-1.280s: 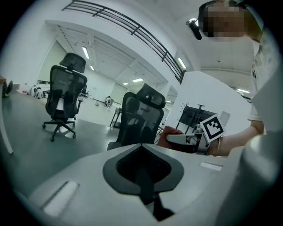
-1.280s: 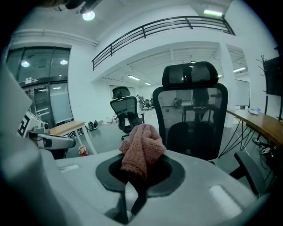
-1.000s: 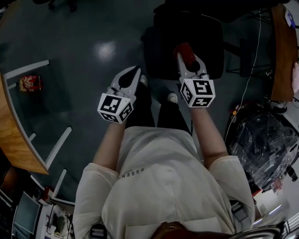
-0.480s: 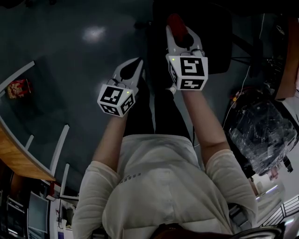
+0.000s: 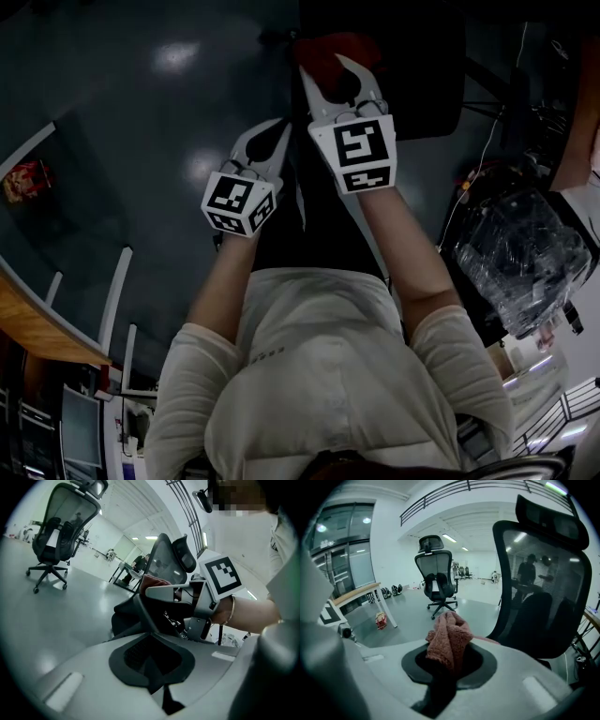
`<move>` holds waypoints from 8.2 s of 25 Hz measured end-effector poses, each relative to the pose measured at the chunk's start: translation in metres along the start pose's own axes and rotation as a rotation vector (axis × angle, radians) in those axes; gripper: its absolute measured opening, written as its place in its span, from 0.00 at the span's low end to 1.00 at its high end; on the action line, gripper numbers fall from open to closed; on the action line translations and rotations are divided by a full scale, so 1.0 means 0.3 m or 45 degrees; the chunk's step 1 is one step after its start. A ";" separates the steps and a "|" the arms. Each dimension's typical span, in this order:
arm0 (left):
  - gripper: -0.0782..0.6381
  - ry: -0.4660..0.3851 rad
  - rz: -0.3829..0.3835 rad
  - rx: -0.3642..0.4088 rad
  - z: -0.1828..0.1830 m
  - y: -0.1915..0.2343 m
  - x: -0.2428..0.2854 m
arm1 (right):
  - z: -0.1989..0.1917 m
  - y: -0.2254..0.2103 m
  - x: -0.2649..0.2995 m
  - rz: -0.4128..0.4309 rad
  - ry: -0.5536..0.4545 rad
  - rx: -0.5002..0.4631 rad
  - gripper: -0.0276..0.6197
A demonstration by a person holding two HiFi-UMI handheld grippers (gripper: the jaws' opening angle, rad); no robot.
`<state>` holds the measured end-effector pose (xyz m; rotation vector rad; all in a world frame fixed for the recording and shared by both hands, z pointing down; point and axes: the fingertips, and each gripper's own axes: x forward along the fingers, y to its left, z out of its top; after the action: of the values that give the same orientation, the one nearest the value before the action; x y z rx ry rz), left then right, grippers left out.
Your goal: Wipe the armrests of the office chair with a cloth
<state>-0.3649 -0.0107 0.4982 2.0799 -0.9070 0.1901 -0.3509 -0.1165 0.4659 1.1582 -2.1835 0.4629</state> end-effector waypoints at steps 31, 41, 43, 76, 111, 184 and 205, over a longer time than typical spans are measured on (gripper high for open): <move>0.12 -0.143 0.188 -0.011 -0.184 -0.114 -0.141 | -0.344 0.320 -0.406 0.278 -0.018 0.122 0.12; 0.12 -0.177 0.158 0.033 -0.147 -0.198 -0.115 | -0.519 0.332 -0.577 0.315 0.076 0.239 0.12; 0.12 -0.174 0.143 0.047 -0.130 -0.216 -0.093 | -0.524 0.263 -0.611 0.244 0.059 0.280 0.12; 0.13 -0.117 0.143 0.040 -0.096 -0.182 -0.061 | -0.177 -0.125 -0.141 0.124 -0.130 0.295 0.12; 0.13 -0.234 0.003 0.156 -0.073 -0.227 -0.028 | -0.610 0.249 -0.531 0.161 0.016 0.510 0.12; 0.13 -0.109 0.066 -0.172 -0.003 0.186 -0.126 | -0.054 0.312 0.032 0.489 0.286 -0.051 0.12; 0.13 -0.155 0.128 -0.130 -0.103 0.093 -0.215 | -0.293 0.452 -0.228 0.548 0.360 0.049 0.12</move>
<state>-0.4247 0.0364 0.5082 1.9698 -1.0737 0.0684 -0.4031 0.0502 0.4837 0.5885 -2.1711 0.8015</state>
